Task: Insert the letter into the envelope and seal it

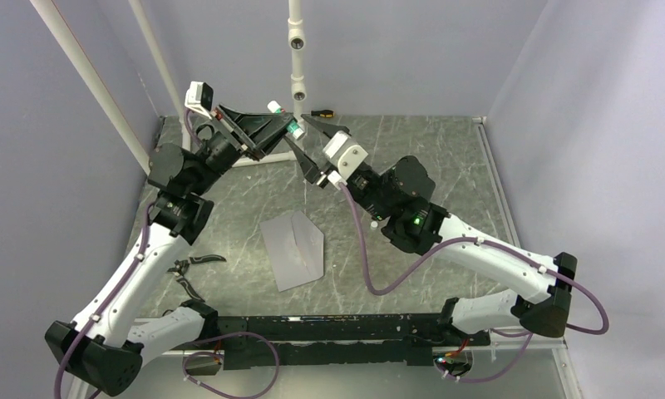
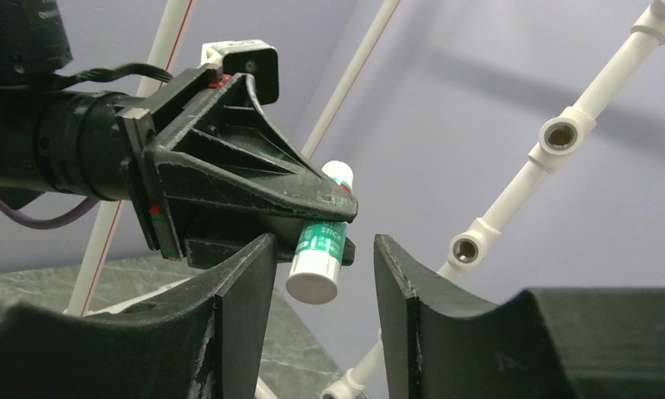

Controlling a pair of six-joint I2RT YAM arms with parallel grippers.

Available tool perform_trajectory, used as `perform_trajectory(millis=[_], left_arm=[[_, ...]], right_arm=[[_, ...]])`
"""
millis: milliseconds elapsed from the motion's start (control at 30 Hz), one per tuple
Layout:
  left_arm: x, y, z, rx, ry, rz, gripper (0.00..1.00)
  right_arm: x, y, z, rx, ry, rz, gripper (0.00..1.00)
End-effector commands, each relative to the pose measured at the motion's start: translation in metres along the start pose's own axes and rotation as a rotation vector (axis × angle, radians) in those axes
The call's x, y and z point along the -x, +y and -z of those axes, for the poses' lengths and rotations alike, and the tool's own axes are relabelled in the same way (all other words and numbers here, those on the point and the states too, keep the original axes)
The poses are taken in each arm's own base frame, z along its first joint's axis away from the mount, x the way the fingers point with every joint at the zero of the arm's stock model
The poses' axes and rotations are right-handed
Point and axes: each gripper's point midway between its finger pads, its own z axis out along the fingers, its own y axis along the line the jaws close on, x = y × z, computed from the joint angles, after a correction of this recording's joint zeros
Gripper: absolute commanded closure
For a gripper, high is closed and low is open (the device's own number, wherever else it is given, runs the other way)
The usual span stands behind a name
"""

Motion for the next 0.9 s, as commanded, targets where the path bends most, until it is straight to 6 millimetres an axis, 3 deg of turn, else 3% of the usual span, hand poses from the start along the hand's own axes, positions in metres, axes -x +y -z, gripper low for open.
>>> perform_trajectory(millis=[0,300,500,633,800,867], left_arm=[[0.002,-0.021,0.008,-0.054,-0.028,-0.026,0.98],[-0.002,-0.023,0.01,-0.059,-0.009,-0.04,0.98],[-0.003,-0.023,0.014,-0.039,-0.011,-0.081,0.94],[-0.002,-0.022,0.017,-0.005,-0.021,-0.118,0.77],[0.002,-0.022,0.023,0.044,-0.052,-0.164,0.35],[0.004,-0.022,0.024,0.056,-0.062,-0.181,0.25]], right_arm=[[0.023,-0.019,-0.005,-0.068,-0.053,-0.021,0.52],[0.015,-0.017,-0.009,-0.077,-0.04,-0.029,0.7],[0.023,-0.023,-0.009,-0.096,-0.059,-0.05,0.99],[0.023,-0.024,-0.005,-0.095,-0.052,-0.048,1.0],[0.017,-0.023,0.005,-0.095,-0.032,-0.059,1.0],[0.016,-0.021,0.009,-0.085,-0.026,-0.065,1.0]])
